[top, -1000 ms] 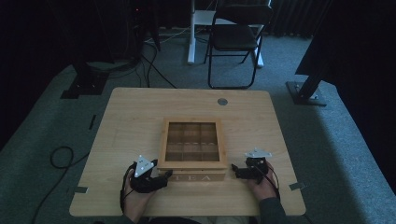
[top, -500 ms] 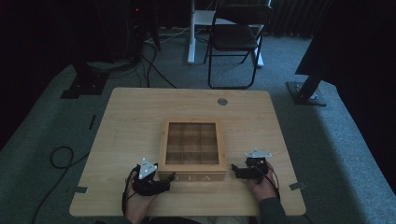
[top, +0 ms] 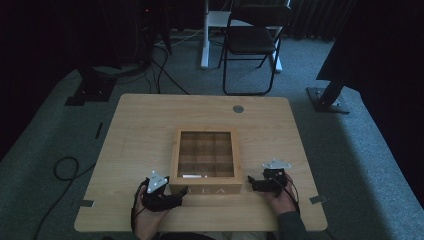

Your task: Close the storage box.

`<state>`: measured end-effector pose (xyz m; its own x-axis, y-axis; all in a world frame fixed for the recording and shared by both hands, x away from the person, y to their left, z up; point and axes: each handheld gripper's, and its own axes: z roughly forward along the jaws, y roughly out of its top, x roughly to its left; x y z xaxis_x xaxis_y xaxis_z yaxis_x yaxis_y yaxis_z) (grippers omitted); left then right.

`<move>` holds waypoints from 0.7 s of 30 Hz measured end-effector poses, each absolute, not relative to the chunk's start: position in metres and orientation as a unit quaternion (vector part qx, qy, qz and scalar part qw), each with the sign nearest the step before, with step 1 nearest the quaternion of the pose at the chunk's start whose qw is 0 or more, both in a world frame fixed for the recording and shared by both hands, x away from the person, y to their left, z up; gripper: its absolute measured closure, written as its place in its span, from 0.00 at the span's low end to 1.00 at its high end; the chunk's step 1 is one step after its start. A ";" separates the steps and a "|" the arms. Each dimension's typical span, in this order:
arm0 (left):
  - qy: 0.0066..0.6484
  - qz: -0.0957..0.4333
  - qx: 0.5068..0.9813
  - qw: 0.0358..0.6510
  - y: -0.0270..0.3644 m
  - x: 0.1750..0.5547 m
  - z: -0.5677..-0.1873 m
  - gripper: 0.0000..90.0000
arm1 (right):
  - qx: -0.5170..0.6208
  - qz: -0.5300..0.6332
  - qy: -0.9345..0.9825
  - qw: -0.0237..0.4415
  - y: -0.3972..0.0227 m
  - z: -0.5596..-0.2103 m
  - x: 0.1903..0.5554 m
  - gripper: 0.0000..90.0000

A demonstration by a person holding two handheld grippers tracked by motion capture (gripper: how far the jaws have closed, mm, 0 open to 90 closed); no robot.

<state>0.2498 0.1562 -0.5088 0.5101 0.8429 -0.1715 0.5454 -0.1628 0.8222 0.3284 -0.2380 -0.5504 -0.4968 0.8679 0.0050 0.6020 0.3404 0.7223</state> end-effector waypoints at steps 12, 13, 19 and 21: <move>0.459 0.172 0.725 0.484 0.165 0.242 -0.498 0.24 | 0.462 0.341 0.795 0.195 -0.238 -0.550 0.328 0.13; 0.457 0.173 0.722 0.490 0.167 0.242 -0.495 0.24 | 0.462 0.341 0.795 0.195 -0.238 -0.550 0.328 0.13; 0.458 0.182 0.704 0.511 0.176 0.247 -0.479 0.25 | 0.462 0.341 0.795 0.195 -0.238 -0.550 0.328 0.13; 0.458 0.189 0.698 0.516 0.179 0.251 -0.472 0.25 | 0.463 0.341 0.795 0.195 -0.238 -0.550 0.328 0.13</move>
